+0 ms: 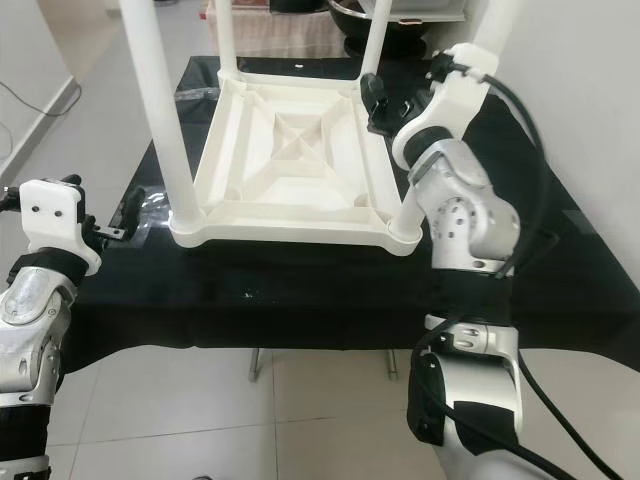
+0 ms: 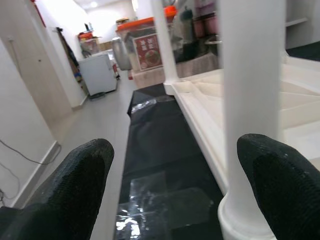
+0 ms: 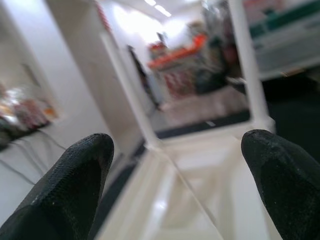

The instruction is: Building children table

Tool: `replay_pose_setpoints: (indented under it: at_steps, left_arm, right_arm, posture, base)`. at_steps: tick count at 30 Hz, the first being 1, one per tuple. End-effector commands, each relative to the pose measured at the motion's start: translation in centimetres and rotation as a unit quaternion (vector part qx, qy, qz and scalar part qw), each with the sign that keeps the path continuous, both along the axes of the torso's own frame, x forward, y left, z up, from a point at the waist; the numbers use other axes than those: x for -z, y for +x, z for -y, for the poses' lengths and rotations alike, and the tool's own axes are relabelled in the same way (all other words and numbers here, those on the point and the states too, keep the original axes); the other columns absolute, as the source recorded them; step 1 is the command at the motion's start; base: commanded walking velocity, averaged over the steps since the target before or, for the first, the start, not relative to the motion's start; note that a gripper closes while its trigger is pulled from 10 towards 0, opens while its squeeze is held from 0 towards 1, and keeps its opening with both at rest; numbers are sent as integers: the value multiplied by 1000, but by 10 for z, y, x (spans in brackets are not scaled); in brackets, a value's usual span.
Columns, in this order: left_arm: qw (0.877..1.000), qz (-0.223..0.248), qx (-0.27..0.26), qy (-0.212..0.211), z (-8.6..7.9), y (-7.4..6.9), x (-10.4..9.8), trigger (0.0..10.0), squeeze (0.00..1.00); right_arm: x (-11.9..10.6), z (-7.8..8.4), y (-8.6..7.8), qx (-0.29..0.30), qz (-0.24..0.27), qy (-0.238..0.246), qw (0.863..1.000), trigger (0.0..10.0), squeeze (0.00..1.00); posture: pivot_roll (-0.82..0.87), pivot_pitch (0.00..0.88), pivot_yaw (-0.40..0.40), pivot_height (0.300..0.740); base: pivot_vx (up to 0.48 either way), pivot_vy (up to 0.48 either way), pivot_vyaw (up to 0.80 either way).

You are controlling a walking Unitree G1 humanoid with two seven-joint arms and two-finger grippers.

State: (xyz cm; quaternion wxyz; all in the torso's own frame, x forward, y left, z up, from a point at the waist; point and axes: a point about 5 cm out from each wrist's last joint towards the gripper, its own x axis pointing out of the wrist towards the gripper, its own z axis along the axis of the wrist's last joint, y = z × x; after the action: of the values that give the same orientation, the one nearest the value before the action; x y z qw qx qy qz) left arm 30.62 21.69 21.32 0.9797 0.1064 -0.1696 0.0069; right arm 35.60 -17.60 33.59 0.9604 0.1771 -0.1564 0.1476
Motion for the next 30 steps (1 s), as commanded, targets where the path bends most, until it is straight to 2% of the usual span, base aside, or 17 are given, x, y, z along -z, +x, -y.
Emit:
replay_pose_setpoints:
  at_steps: [1, 2, 5, 6, 7, 9, 15, 18, 19, 20, 21, 22, 23, 24, 25, 26, 30]
  left_arm:
    - [1000, -5, 0, -2, 3, -3, 3, 10000, 0]
    - [1000, -5, 0, -2, 3, -3, 3, 10000, 0]
    - [1000, -15, 3, -7, 9, -8, 11, 10000, 0]
    - [1000, -15, 3, -7, 9, -8, 11, 10000, 0]
    - [1000, -18, 4, -9, 11, -9, 13, 10000, 0]
    - [1000, -21, 6, -10, 13, -10, 15, 10000, 0]
    - [1000, -21, 6, -10, 13, -10, 15, 10000, 0]
    - [1000, -24, 9, -12, 16, -10, 17, 10000, 0]
    - [999, -24, 16, -16, 21, -9, 18, 10000, 0]
    - [999, -24, 22, -19, 24, -8, 19, 10000, 0]
    - [999, -24, 22, -19, 24, -8, 19, 10000, 0]
    - [999, -23, 26, -21, 26, -7, 18, 10000, 0]
    - [999, -23, 26, -21, 26, -7, 18, 10000, 0]
    - [999, -21, 28, -22, 28, -6, 17, 10000, 0]
    - [999, -21, 28, -22, 28, -6, 17, 10000, 0]
    - [999, -18, 30, -24, 29, -5, 14, 10000, 0]
    - [999, -16, 30, -25, 29, -6, 13, 10000, 0]
  right_arm:
    - [-4, -5, -10, -50, 29, 8, 998, 10000, 0]
    - [-4, -5, -10, -50, 29, 8, 998, 10000, 0]
    - [-23, -12, -43, -162, 130, 16, 978, 10000, 0]
    - [-23, -12, -43, -162, 130, 16, 978, 10000, 0]
    - [-29, -11, -49, -180, 151, 16, 972, 10000, 0]
    - [-36, -7, -51, -178, 168, 19, 970, 10000, 0]
    - [-36, -7, -51, -178, 168, 19, 970, 10000, 0]
    - [-43, -1, -51, -166, 180, 23, 969, 10000, 0]
    - [-56, 14, -41, -79, 189, -2, 979, 10000, 0]
    - [-64, 26, -33, -5, 195, -37, 980, 10000, 0]
    - [-64, 26, -33, -5, 195, -37, 980, 10000, 0]
    - [-68, 35, -28, 53, 198, -64, 977, 10000, 0]
    - [-68, 35, -28, 53, 198, -64, 977, 10000, 0]
    - [-70, 41, -25, 94, 199, -75, 973, 10000, 0]
    - [-70, 41, -25, 94, 199, -75, 973, 10000, 0]
    - [-75, 51, -24, 127, 204, -60, 969, 10000, 0]
    - [-78, 55, -25, 133, 207, -47, 968, 10000, 0]
  posture:
    - [-10, 136, -56, 740]
    - [-10, 136, -56, 740]
    - [-8, 134, -44, 740]
    - [-8, 134, -44, 740]
    - [-8, 134, -44, 740]
    - [-6, 132, -43, 740]
    - [-6, 132, -43, 740]
    - [-6, 132, -43, 740]
    - [-8, 132, -41, 740]
    - [-8, 132, -40, 740]
    - [-8, 132, -40, 740]
    - [-9, 133, -39, 740]
    - [-9, 133, -39, 740]
    - [-5, 135, -42, 740]
    - [-5, 135, -42, 740]
    - [2, 139, -46, 740]
    - [2, 139, -46, 740]
  base:
    - [0, 0, 0]
    - [0, 0, 0]
    - [0, 0, 0]
    - [0, 0, 0]
    - [0, 0, 0]
    - [0, 0, 0]
    - [0, 0, 0]
    - [0, 0, 0]
    - [0, 0, 0]
    - [0, 0, 0]
    - [0, 0, 0]
    - [0, 0, 0]
    - [0, 0, 0]
    - [0, 0, 0]
    - [0, 0, 0]
    - [0, 0, 0]
    - [0, 0, 0]
